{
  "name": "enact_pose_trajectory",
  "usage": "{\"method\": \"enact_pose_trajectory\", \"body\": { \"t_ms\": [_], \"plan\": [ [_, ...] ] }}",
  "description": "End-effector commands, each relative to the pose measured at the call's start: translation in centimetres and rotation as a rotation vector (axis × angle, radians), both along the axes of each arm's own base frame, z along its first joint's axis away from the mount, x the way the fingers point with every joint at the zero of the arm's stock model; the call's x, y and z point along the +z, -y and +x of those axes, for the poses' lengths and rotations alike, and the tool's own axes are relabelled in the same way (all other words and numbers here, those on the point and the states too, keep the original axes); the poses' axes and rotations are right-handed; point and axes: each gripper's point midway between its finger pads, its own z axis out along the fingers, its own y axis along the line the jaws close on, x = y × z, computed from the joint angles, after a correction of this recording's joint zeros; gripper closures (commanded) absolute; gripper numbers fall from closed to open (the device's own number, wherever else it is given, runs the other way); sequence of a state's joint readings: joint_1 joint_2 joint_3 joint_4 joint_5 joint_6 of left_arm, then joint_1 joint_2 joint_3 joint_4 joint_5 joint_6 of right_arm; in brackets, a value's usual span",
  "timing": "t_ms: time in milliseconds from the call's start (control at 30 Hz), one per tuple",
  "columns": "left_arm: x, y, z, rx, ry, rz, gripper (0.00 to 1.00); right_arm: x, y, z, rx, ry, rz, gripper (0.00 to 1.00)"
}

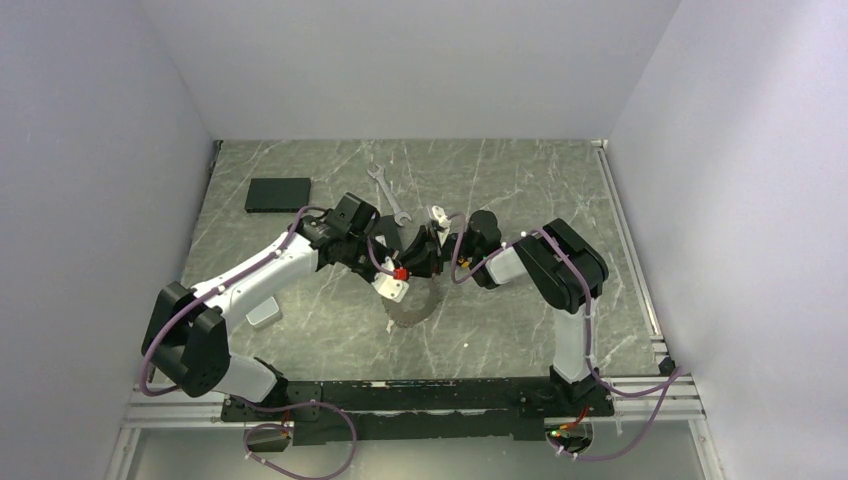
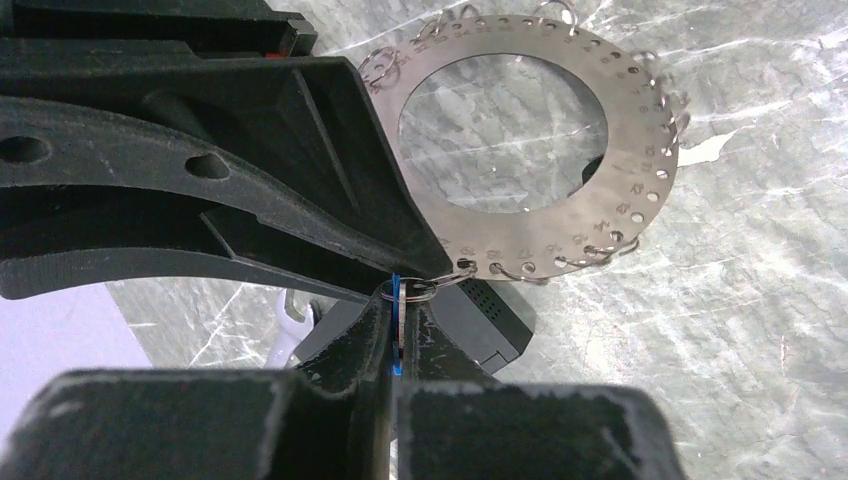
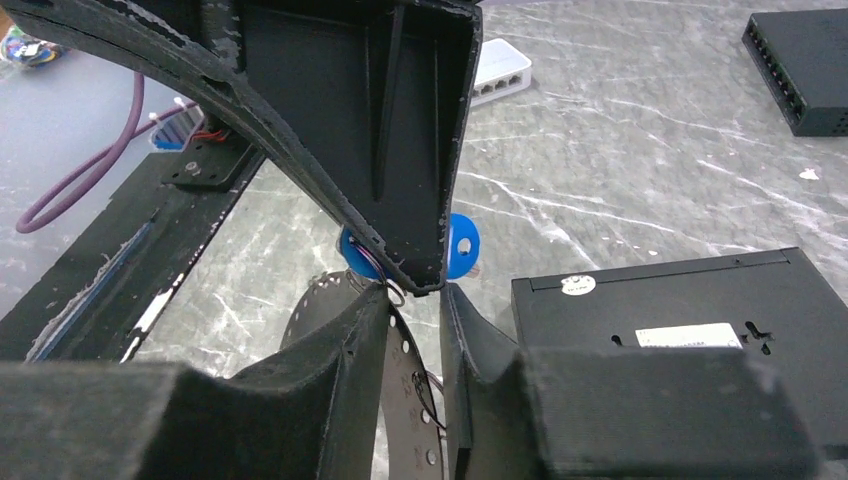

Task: Remove the keys from the keyring

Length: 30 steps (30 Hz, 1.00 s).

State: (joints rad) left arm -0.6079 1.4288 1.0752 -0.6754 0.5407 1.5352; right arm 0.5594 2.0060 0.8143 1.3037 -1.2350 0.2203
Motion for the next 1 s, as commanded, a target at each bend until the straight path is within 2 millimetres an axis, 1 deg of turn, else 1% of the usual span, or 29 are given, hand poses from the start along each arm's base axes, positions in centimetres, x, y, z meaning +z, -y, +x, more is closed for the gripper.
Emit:
{"method": "enact_pose_trajectory", "body": {
  "t_ms": [0, 67, 167, 367, 600, 800, 967],
  "plan": [
    [2.5, 0.8, 0.4, -0.03, 0.073, -0.055, 1.0, 0.8, -0.3, -0.1, 0.027, 0.05, 0.024, 0.75],
    [2.7, 0.7, 0.4, -0.026, 0.082, -0.059, 1.0, 0.6, -0.4, -0.1, 0.026, 0.046, 0.019, 0.8],
    [3.0, 0.6, 0.4, -0.015, 0.084, -0.06, 1.0, 0.5, -0.3, 0.0, 0.023, 0.047, 0.014, 0.84],
    [3.2, 0.1, 0.5, 0.012, 0.084, -0.046, 1.0, 0.2, -0.2, 0.2, 0.001, 0.048, 0.0, 1.0],
    [2.8, -0.8, 0.5, 0.047, 0.088, -0.016, 1.0, 0.4, 0.1, 0.6, -0.045, 0.033, -0.007, 1.0],
    [1.9, -1.6, 0.1, 0.07, 0.072, 0.016, 1.0, 1.9, 0.6, 1.2, -0.088, -0.008, 0.042, 1.0],
    [1.3, -2.0, -0.3, 0.09, 0.05, 0.024, 1.0, 2.6, 0.6, 1.2, -0.102, -0.072, 0.079, 1.0]
  ]
}}
